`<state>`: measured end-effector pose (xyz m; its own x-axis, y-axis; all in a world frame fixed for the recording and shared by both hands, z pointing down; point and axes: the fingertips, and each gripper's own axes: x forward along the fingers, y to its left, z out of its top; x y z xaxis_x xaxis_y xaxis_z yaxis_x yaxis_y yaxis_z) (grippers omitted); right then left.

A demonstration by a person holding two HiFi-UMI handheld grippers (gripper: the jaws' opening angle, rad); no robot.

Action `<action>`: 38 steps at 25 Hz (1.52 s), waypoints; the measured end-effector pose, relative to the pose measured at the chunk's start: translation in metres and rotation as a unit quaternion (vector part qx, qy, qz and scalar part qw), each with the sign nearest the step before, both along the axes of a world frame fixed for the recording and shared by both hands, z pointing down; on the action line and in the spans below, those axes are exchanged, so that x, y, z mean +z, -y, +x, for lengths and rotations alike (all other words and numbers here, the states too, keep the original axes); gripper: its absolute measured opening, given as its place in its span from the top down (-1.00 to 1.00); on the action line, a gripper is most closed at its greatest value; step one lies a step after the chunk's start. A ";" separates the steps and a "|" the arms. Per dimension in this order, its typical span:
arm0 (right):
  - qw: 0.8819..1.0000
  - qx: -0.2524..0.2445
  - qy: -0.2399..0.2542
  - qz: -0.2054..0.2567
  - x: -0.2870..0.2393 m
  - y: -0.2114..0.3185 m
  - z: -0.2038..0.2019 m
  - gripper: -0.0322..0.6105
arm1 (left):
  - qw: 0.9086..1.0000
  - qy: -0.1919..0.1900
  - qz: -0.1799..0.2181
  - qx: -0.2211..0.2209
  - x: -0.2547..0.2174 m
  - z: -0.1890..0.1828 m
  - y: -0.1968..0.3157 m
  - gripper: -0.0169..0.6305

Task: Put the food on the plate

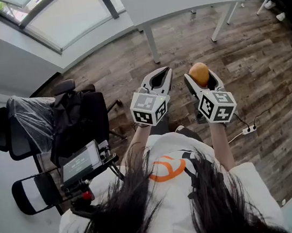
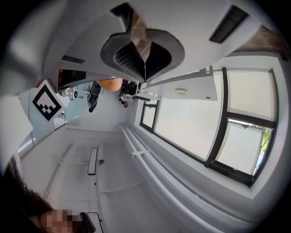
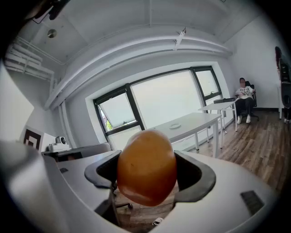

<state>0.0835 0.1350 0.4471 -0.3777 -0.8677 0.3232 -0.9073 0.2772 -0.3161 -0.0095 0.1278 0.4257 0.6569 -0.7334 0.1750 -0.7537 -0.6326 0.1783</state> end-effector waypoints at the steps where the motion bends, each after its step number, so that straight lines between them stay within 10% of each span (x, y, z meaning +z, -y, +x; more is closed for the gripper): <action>1: 1.000 -0.001 0.000 0.001 0.000 0.001 -0.001 -0.24 | 1.000 0.001 0.001 -0.001 0.000 -0.001 0.001 0.93; 38: 1.000 -0.003 0.001 0.015 0.003 0.041 0.028 -0.24 | 1.000 0.020 -0.012 -0.002 0.015 0.026 0.038 0.93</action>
<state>0.1115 0.0939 0.4503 -0.3841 -0.8744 0.2963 -0.9047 0.2923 -0.3100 0.0165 0.0900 0.4406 0.6456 -0.7320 0.2179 -0.7635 -0.6249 0.1628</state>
